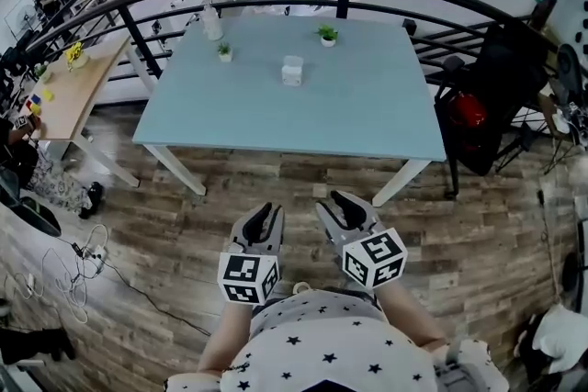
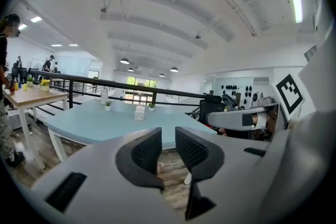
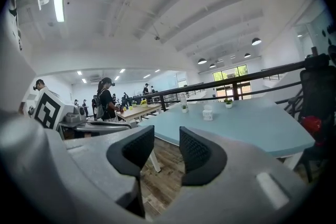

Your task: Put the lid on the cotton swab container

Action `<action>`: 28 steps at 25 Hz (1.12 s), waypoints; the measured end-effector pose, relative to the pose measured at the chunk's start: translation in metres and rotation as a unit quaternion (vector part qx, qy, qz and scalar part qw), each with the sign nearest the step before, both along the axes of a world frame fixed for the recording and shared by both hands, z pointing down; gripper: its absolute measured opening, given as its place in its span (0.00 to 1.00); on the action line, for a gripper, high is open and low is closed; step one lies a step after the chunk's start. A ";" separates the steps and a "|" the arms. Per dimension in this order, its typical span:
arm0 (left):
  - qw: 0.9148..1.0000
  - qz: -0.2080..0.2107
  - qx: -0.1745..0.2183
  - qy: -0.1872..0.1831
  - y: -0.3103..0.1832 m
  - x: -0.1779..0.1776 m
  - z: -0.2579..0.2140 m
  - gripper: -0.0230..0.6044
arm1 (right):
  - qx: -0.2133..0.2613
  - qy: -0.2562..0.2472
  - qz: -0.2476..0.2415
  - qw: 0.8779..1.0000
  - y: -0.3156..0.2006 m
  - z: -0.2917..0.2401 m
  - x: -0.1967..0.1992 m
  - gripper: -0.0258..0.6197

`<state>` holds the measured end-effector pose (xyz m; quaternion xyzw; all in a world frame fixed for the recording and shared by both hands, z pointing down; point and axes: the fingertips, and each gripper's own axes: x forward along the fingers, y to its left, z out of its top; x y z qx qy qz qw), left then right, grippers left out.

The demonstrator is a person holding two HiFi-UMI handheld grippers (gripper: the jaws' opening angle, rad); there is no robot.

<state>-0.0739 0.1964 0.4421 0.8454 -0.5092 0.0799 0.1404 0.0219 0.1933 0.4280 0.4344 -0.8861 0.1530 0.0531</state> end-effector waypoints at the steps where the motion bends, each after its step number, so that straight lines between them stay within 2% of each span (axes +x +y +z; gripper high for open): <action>1: 1.000 0.002 0.000 0.001 -0.004 -0.003 0.000 0.17 | -0.001 0.001 0.002 1.000 -0.003 0.001 -0.002 0.26; 6: 1.000 0.004 -0.004 0.010 -0.020 -0.011 0.001 0.26 | -0.011 0.006 0.006 1.000 -0.017 0.005 -0.007 0.33; 13: 1.000 -0.008 -0.004 0.021 -0.043 -0.022 0.002 0.34 | -0.020 0.006 0.006 1.000 -0.041 0.006 -0.011 0.37; 21: 0.999 -0.023 -0.007 0.023 -0.091 -0.031 0.011 0.35 | -0.021 0.009 -0.002 1.000 -0.092 0.010 -0.016 0.38; 28: 0.999 -0.029 -0.010 0.025 -0.156 -0.027 0.011 0.35 | -0.016 0.006 -0.013 1.000 -0.163 0.007 -0.018 0.38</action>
